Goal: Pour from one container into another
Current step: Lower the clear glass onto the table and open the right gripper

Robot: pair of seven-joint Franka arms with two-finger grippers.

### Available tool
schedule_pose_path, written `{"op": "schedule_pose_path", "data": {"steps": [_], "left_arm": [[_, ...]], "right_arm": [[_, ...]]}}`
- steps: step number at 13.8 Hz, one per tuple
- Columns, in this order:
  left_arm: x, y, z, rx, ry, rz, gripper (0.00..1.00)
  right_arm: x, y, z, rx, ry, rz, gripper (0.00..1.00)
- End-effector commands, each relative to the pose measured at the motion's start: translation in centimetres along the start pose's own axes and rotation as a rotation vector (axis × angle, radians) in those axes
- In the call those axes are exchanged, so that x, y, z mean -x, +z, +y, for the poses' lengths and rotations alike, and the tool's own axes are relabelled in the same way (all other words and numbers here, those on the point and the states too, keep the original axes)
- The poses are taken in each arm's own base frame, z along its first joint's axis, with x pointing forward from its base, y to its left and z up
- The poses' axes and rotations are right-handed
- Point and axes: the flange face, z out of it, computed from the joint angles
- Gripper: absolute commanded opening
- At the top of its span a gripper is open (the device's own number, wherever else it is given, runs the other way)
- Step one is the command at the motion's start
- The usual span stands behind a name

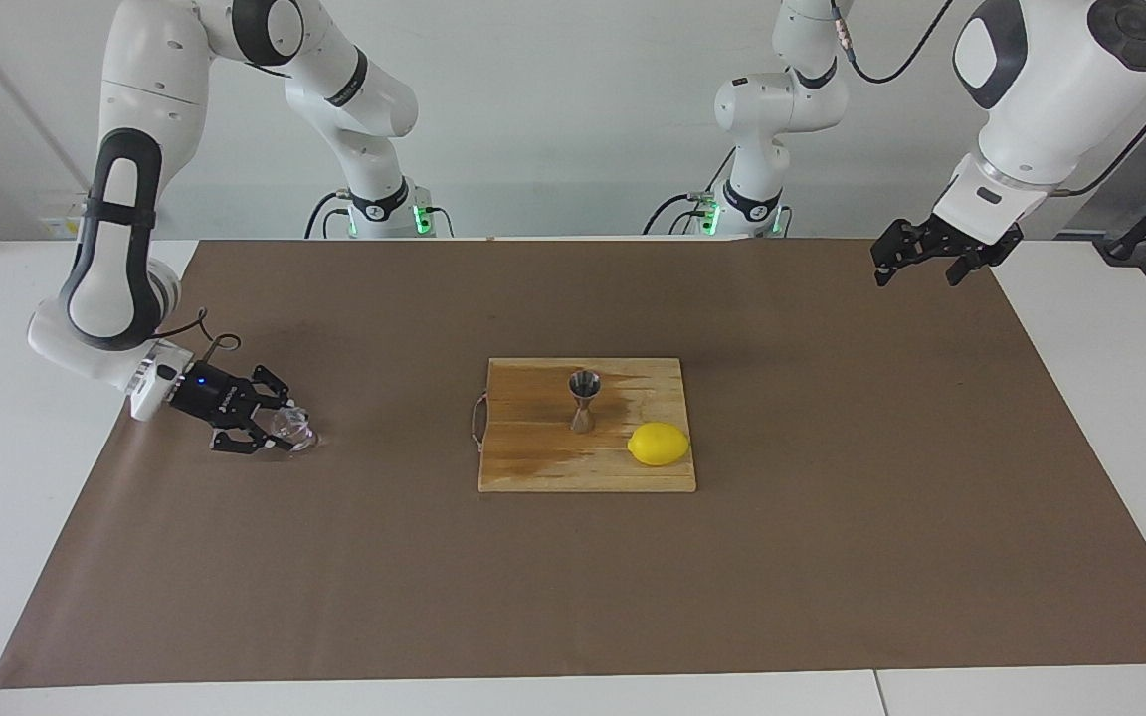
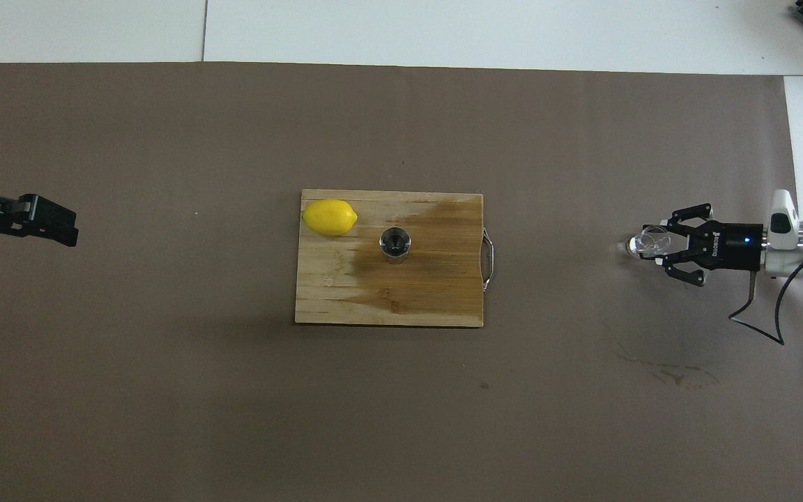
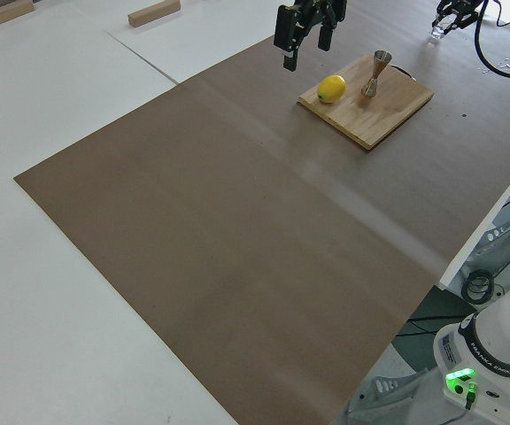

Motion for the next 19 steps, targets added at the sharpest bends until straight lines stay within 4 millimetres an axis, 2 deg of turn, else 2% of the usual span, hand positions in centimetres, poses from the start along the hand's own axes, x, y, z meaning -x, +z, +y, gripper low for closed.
{"op": "schedule_pose_path", "data": {"steps": [1,3,4,5,6,10,12,14,15,17,19], "left_arm": [[0.9,0.0,-0.2,-0.009,0.001,0.006,1.0],[0.9,-0.1,-0.2,-0.009,0.001,0.008,1.0],[0.9,-0.1,-0.2,-0.009,0.001,0.008,1.0],[0.9,-0.1,-0.2,-0.009,0.001,0.008,1.0],[0.9,-0.1,-0.2,-0.009,0.001,0.008,1.0],[0.9,-0.1,-0.2,-0.009,0.001,0.008,1.0],[0.9,0.0,-0.2,-0.009,0.001,0.006,1.0],[0.9,-0.1,-0.2,-0.009,0.001,0.008,1.0],[0.9,-0.1,-0.2,-0.009,0.001,0.008,1.0],[0.9,-0.1,-0.2,-0.009,0.001,0.008,1.0],[0.9,-0.1,-0.2,-0.009,0.001,0.008,1.0]], "right_arm": [[-0.1,0.1,-0.4,-0.029,-0.026,-0.003,0.0],[-0.1,0.1,-0.4,-0.029,-0.028,-0.003,0.0],[-0.1,0.2,-0.5,-0.03,-0.028,-0.003,0.1],[0.0,0.2,-0.5,-0.029,-0.027,-0.004,0.43],[-0.1,0.2,-0.4,-0.031,-0.036,-0.002,0.99],[-1.1,0.9,-0.4,-0.054,-0.055,0.02,1.0],[-2.2,0.3,-0.4,-0.049,-0.031,0.023,1.0],[-5.2,-1.8,-0.2,-0.013,0.032,0.009,1.0],[-7.7,-2.2,-0.2,-0.005,0.065,0.0,1.0],[-10.6,-3.9,-0.3,0.038,0.157,-0.017,1.0],[-13.7,-4.9,-0.2,0.106,0.238,-0.112,1.0]]}}
